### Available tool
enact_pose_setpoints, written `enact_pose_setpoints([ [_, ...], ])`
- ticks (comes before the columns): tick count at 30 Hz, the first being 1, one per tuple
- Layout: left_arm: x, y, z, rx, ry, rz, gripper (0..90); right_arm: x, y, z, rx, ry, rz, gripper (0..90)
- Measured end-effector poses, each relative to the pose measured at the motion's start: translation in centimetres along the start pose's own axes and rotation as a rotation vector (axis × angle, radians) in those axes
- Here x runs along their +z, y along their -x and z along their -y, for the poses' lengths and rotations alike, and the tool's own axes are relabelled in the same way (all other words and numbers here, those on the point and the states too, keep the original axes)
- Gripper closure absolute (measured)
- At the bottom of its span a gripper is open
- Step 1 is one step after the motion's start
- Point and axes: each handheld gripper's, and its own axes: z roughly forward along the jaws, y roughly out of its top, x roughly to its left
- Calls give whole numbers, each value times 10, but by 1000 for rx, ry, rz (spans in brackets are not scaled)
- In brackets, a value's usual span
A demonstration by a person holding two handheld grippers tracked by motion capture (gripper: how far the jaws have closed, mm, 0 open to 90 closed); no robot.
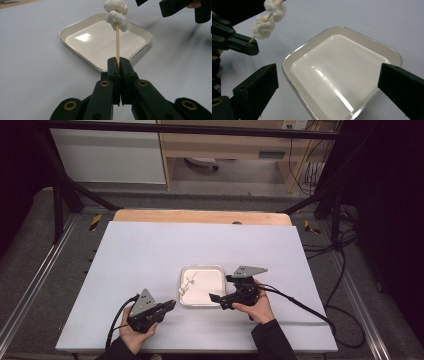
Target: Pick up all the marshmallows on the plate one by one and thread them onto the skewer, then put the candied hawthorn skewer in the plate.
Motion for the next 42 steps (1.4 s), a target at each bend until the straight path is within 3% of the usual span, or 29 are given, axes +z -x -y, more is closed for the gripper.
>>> enact_pose_setpoints([
  [4, 0, 0, 0, -2, -5, 5, 884, -10, 9, 10, 19, -13, 33, 14],
  [10, 0, 0, -2, -2, -13, 11, 883, -26, 25, 29, -4, -50, 52, 10],
  [16, 0, -2, -4, -6, -28, 11, 883, -41, 39, 48, 3, -73, 72, 9],
  [21, -1, -4, -6, -12, -32, 11, 883, -53, 46, 59, 11, -68, 82, 8],
  [34, 2, -7, -16, -17, -77, 27, 883, -76, 54, 74, 15, -63, 114, 10],
  [42, 9, -8, -31, 1, -106, 22, 883, -84, 57, 80, 31, -57, 133, 11],
])
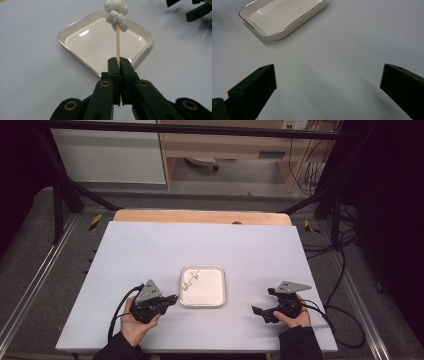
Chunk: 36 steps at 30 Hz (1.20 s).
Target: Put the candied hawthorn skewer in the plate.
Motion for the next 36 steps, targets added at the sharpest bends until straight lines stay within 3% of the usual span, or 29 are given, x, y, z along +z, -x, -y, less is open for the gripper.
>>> enact_pose_setpoints([
  [16, 33, -2, -33, 10, -81, -16, 882, -3, 1, 2, -3, 5, 4, 10],
  [30, 72, 1, -25, 9, -202, -42, 882, 0, 1, 4, -7, -2, 3, 11],
  [36, 80, 1, -21, 12, -232, -53, 881, 0, 1, 4, -8, -3, 2, 11],
])
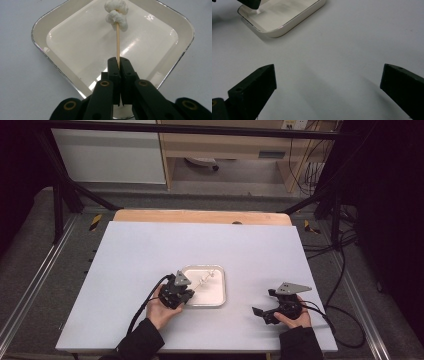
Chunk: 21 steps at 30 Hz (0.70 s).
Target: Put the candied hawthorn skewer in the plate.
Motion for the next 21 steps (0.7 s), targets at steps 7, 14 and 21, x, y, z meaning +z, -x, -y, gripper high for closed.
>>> enact_pose_setpoints([
  [7, 3, 1, 0, -7, -17, -6, 878, 0, 0, 0, 3, -1, 0, 11],
  [14, 1, 0, 0, -12, -15, -7, 846, 0, 0, 0, 2, 0, -1, 11],
  [21, -10, -3, 0, -12, 10, 5, 695, 0, 0, 0, 2, 1, 0, 11],
])
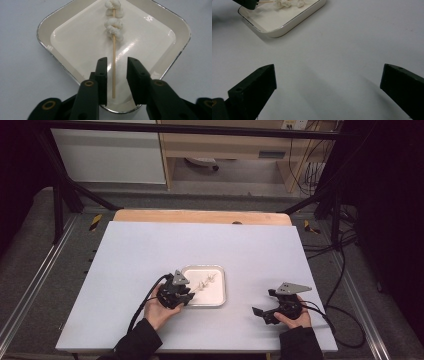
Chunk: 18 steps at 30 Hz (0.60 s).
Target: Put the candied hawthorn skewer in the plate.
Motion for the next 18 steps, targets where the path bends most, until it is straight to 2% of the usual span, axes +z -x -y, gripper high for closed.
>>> enact_pose_setpoints([
  [10, -25, -11, 4, 11, 40, 0, 420, -1, 0, 0, 6, 1, 1, 10],
  [14, -34, -16, 8, 0, 31, 22, 334, -1, 0, 0, 10, 2, 1, 9],
  [18, -42, -21, 17, -2, 26, 26, 251, -1, 0, 0, 8, 5, 3, 9],
])
